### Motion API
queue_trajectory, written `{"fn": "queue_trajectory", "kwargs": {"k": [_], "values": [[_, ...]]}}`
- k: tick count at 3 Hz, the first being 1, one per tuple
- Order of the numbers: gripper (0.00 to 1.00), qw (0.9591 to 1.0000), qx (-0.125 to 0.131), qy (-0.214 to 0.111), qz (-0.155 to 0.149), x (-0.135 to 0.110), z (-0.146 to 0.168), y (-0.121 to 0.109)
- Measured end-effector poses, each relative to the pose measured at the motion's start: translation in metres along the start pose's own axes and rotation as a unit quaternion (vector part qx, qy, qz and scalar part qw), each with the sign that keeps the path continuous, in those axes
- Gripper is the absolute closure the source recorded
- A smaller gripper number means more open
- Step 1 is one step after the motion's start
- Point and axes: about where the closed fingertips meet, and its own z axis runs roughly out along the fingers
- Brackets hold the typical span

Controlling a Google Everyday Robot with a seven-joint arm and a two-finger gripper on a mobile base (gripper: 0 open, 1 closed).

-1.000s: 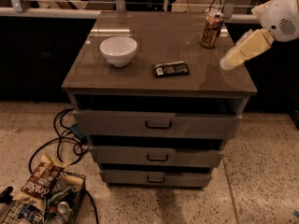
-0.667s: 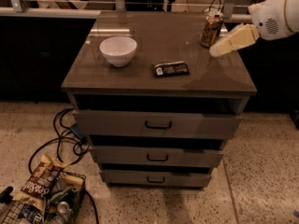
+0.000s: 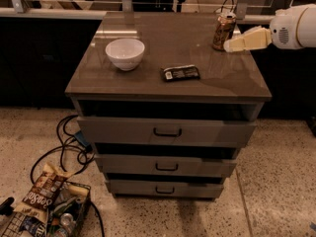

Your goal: Place orange can into white bowl

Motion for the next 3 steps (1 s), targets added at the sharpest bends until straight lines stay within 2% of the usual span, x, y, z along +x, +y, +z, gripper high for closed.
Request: {"fn": "queue_trajectory", "kwargs": {"k": [1,2,3], "values": [[0.00,1.0000,0.000,0.000,0.000,0.000,0.000,0.000],[0.00,0.9997,-0.016,-0.016,0.008,-0.001,0.018,-0.005],[0.00,0.9965,-0.051,-0.053,0.038,0.000,0.062,-0.022]]}}
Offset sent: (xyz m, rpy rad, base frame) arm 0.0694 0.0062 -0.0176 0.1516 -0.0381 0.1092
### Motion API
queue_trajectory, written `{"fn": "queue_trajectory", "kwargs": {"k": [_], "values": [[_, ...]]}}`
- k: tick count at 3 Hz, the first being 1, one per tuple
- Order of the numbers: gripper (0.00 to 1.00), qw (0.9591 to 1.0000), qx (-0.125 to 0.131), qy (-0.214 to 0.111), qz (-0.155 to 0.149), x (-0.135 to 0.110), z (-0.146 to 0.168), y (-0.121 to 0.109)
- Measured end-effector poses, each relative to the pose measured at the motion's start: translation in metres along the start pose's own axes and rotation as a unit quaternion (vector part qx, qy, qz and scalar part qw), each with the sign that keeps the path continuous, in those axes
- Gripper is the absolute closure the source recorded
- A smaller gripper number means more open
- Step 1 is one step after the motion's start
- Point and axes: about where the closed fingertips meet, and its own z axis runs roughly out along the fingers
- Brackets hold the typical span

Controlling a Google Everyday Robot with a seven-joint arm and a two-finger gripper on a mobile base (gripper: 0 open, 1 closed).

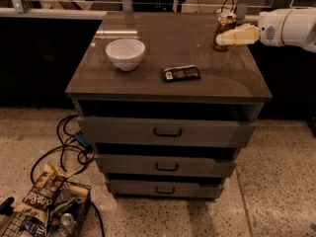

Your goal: Place orange can into white bowl

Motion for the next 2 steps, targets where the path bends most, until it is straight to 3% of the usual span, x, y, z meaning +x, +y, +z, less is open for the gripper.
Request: {"fn": "queue_trajectory", "kwargs": {"k": [1,2], "values": [[0.00,0.9990,-0.011,-0.037,0.022,0.003,0.036,-0.025],[0.00,0.9982,0.002,-0.051,0.032,0.010,0.054,-0.047]]}}
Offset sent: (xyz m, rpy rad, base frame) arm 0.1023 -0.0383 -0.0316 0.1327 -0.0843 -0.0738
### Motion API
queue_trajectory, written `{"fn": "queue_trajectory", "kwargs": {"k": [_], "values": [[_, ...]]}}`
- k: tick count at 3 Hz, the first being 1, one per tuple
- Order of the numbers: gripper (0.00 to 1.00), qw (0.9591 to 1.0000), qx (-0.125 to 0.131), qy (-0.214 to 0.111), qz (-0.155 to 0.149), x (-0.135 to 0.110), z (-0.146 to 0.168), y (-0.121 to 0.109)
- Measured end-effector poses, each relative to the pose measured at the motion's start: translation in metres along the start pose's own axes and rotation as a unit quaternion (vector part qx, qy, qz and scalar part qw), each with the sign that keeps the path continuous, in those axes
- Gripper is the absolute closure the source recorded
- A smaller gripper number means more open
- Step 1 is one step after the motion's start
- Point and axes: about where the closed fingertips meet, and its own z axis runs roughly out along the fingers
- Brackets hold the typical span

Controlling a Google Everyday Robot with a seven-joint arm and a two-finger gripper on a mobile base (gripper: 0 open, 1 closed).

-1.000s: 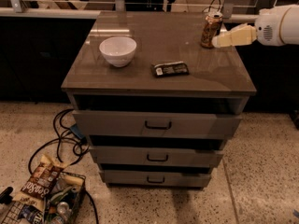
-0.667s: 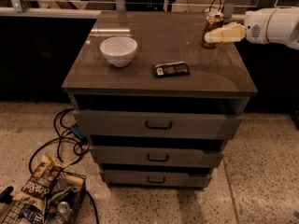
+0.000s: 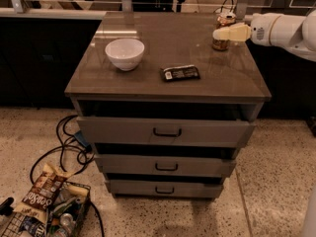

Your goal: Place orange can into white bowl

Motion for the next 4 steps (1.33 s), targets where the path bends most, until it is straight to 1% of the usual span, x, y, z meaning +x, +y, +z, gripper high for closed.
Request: {"fn": "queue_trajectory", "kwargs": {"k": [1,2,3,4], "values": [[0.00,0.9998,0.015,-0.008,-0.002,0.005,0.008,-0.021],[0.00,0.9998,0.016,-0.011,-0.001,0.013,0.026,-0.033],[0.00,0.9996,0.003,-0.028,0.008,0.014,0.052,-0.034],[0.18,0.9992,-0.007,-0.038,0.012,0.012,0.075,-0.028]]}}
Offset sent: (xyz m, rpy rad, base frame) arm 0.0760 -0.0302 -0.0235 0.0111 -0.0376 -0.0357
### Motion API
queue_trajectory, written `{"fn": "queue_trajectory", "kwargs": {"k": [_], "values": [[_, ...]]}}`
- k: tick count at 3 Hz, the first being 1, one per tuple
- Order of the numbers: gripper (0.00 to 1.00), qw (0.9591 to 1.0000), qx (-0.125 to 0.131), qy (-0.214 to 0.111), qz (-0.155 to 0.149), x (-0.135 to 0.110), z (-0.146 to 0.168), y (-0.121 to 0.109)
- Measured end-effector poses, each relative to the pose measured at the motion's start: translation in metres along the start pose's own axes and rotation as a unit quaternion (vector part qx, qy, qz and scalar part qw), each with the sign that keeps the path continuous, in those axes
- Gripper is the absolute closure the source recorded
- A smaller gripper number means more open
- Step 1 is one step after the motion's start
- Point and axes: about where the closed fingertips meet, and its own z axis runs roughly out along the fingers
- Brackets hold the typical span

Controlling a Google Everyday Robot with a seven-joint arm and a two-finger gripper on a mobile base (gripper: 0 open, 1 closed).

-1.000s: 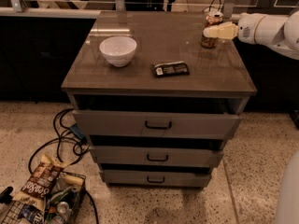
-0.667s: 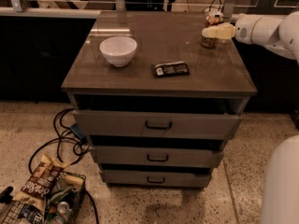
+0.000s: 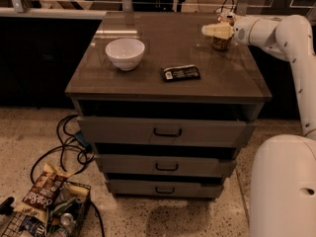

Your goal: Place orange can into white bowl

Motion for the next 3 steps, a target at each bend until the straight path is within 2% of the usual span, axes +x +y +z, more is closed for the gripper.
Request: {"fn": "queue_trajectory", "kwargs": {"k": [3], "values": [[0.88,1.0000,-0.006,0.000,0.001,0.0020,0.0100,0.0056]]}}
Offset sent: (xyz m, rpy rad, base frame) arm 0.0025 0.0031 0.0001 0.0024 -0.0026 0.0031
